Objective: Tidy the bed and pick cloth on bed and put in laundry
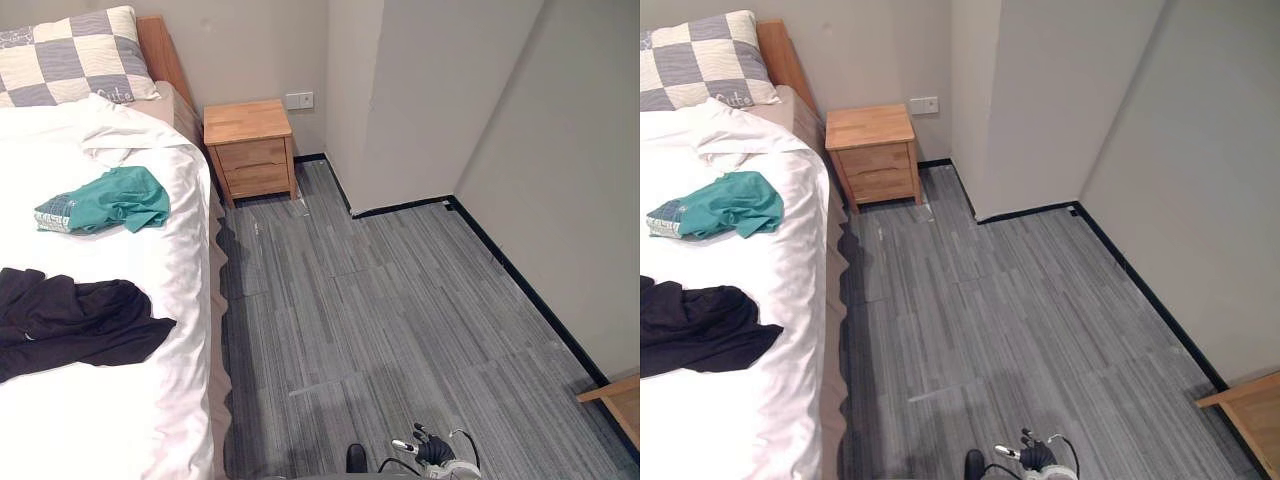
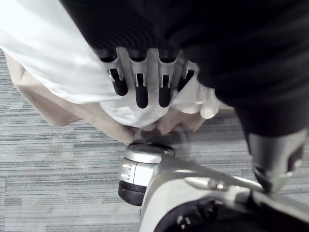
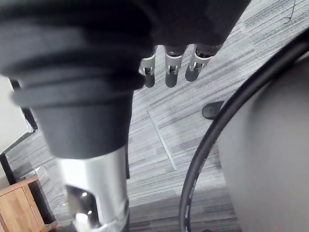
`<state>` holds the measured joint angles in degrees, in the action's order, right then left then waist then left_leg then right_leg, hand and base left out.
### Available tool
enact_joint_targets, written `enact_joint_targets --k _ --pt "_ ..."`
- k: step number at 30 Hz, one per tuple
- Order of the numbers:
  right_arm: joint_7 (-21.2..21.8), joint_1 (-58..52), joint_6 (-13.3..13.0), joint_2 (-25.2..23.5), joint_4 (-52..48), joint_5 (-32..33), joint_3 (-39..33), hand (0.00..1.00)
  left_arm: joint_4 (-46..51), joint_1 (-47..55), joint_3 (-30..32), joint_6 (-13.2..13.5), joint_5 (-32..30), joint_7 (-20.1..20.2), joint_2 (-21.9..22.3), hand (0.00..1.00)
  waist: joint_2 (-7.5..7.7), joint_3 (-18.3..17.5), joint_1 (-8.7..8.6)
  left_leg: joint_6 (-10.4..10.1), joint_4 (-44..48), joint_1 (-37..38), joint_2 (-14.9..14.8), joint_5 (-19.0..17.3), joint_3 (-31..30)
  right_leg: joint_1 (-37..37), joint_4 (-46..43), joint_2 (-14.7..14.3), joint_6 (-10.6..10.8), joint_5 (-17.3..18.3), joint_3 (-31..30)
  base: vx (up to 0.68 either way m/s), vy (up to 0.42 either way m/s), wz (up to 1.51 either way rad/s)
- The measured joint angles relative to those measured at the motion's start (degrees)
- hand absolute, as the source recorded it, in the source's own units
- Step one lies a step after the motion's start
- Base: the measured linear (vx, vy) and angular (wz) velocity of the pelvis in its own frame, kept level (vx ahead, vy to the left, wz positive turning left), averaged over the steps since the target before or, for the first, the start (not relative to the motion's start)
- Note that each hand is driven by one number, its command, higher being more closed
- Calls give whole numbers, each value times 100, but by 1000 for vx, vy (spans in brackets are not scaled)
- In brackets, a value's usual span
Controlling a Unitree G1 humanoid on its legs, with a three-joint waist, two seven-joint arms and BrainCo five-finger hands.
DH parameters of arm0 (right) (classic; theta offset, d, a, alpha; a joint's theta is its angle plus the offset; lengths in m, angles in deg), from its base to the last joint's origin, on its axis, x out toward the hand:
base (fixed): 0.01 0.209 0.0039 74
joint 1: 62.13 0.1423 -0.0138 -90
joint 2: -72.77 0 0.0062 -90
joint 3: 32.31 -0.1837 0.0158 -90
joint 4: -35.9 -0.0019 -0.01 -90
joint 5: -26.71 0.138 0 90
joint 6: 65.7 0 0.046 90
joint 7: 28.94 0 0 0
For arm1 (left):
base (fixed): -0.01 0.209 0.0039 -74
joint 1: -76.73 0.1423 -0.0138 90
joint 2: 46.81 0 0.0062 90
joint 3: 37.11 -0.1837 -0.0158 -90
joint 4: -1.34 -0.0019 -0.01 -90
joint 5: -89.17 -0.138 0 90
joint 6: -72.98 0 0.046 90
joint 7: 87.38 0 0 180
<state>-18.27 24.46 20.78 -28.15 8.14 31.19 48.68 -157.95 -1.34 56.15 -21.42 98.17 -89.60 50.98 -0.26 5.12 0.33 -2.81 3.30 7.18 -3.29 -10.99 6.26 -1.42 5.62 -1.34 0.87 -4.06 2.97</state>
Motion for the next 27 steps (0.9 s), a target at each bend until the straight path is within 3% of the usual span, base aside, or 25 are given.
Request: enact_joint_targets --k 3,4,6,9,10,11,12,13,14,15,17,19,20,21,22,23,24,26,27 --pt "-14 -12 7 -20 0 15 -163 0 12 -1 13 0 1 7 -7 0 9 5 -45 -8 -23 5 -116 9 445 -22 0 54 19 47 145 8 6 23" --pt "-56 -21 19 -41 0 29 -249 0 44 7 43 -2 1 35 -20 0 31 29 -44 -87 -16 73 -243 52 904 -57 1 80 56 87 228 31 2 36" --pt "-68 -30 32 -47 -1 54 -325 0 66 11 158 -32 1 112 -15 0 21 31 -45 -201 70 126 -345 60 1235 -68 2 103 26 157 311 32 18 15" --pt "-66 0 78 -66 -56 144 -440 0 265 66 433 -154 28 289 30 0 -26 205 -33 -480 1835 -521 -912 -411 1825 -87 -2 131 2 262 743 0 34 -27" --pt "-75 9 125 -44 -128 244 -424 0 541 213 832 -170 82 353 181 0 -101 347 21 -316 3104 -1011 -1245 -339 1819 -55 -134 97 -90 373 809 -54 -16 -84" --pt "-108 4 176 -20 -265 252 -424 0 822 469 1094 -164 268 388 456 0 -206 472 130 48 4201 -1405 -1366 -47 1337 -12 -513 80 -207 477 842 -36 -2 -103" --pt "-140 2 189 12 -282 250 -421 0 872 580 1112 -157 330 406 562 0 -256 503 168 26 4550 -1545 -1331 133 1079 30 -676 74 -210 478 721 63 67 -132" --pt "-192 78 204 90 -272 229 -378 0 869 732 971 -109 446 465 731 0 -298 593 221 -320 4863 -1739 -1136 35 690 84 -902 125 -209 571 337 123 159 -129" --pt "-211 169 266 174 -238 216 -358 0 861 798 788 -76 475 537 846 0 -354 623 302 -311 4258 -1695 -734 -412 613 145 -970 228 -202 594 51 140 171 -119" --pt "-213 186 298 183 -238 214 -361 0 861 801 716 -22 475 597 871 0 -368 630 313 -210 3908 -1694 -619 -490 638 150 -963 255 -202 593 -35 177 175 -93" --pt "-215 245 416 165 -297 95 -379 0 862 802 629 36 481 667 886 0 -409 724 291 -49 1797 -1515 -209 -301 1008 200 -914 313 -162 619 -261 129 122 -58" --pt "-219 230 458 180 -283 -37 -378 0 843 854 618 55 480 732 892 0 -419 706 351 171 1151 -1209 -202 165 1387 34 -689 237 -132 747 -331 84 91 -56" --pt "-200 261 458 202 -291 -70 -378 0 834 839 592 110 486 730 918 0 -474 720 353 165 1144 -1224 -333 169 1547 100 -1067 215 -126 774 -150 148 73 -36" --pt "-173 304 425 207 -276 -90 -391 0 756 787 417 181 487 722 802 0 -458 781 319 111 1195 -1113 -428 221 1741 136 -2100 326 62 1061 259 194 10 -9" --pt "-167 216 401 197 -211 -116 -378 0 720 793 247 246 472 749 666 0 -305 743 338 211 1263 -1036 -367 205 1915 -117 -2372 458 216 1365 378 175 -9 -7" --pt "-166 216 401 194 -164 -129 -372 0 721 792 184 272 470 751 653 0 -252 717 371 298 1324 -1027 -326 112 1935 -218 -2477 534 293 1520 415 143 -52 -25" --pt "-164 251 402 175 -101 -189 -363 0 715 781 121 285 454 741 509 0 -119 704 391 311 1432 -1007 -150 -100 1892 -105 -2768 721 515 1735 427 73 -23 -31" --pt "-153 244 387 133 -45 -190 -418 0 650 757 -23 244 320 735 386 0 -68 588 351 351 1168 -978 67 -148 1825 365 -3629 840 719 1805 331 107 23 -37" --pt "-127 257 374 89 -67 -144 -487 0 633 744 -58 243 262 749 316 0 4 584 329 349 976 -882 178 -146 1822 618 -4084 961 715 1729 350 202 -6 -16"
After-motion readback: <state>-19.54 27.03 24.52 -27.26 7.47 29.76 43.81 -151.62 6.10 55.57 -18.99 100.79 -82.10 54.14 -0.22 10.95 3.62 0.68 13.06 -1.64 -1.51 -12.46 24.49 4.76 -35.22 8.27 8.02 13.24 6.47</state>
